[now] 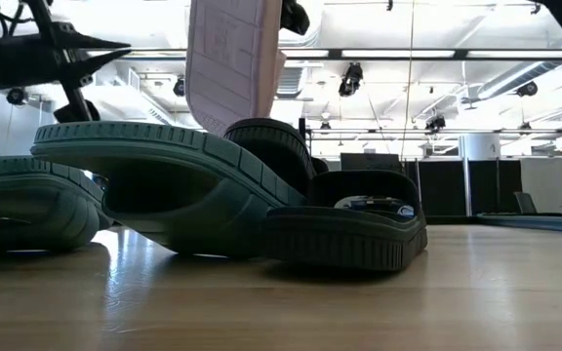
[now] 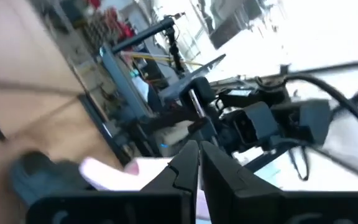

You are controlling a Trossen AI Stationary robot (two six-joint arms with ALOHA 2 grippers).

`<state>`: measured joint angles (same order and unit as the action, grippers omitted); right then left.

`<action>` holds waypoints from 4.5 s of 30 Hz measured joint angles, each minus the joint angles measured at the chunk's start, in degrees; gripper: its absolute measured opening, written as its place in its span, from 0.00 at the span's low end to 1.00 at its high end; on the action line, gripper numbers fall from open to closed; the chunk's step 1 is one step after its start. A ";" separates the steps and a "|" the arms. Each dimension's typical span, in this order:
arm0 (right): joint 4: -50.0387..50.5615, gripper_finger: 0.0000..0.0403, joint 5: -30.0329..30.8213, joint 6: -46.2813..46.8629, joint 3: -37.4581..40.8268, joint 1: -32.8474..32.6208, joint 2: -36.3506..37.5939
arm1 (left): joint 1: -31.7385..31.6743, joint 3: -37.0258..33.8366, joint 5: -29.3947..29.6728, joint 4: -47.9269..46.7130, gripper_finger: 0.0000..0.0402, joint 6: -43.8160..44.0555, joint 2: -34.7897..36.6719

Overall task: Pick and place slides into the shelf
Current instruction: Put the right pink slide under the shelf, then put the pink slide under the shelf

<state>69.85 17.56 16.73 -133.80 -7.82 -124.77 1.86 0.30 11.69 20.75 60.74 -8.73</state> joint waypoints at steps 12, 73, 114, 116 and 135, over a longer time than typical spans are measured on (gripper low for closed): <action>-1.91 0.03 0.00 -0.79 0.00 1.41 0.00 | -0.03 0.00 14.23 1.15 0.01 -4.83 -0.22; -34.00 0.41 5.81 -24.65 0.09 12.00 -18.88 | 0.10 46.75 12.33 -78.69 0.24 -37.09 -15.87; -17.72 0.45 -0.70 8.79 0.05 6.13 7.51 | 0.18 45.04 2.09 -72.82 0.27 -23.52 -23.35; -14.63 0.45 2.93 10.28 0.05 5.10 8.10 | 0.62 46.14 2.18 -73.07 0.27 -23.56 -26.84; 2.25 0.45 14.63 27.02 0.05 2.22 9.07 | 24.70 59.08 6.76 -86.02 0.27 -16.60 -50.07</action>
<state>72.11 32.19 43.75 -133.75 -5.61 -115.70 26.56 59.38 18.44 -65.27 44.14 -58.80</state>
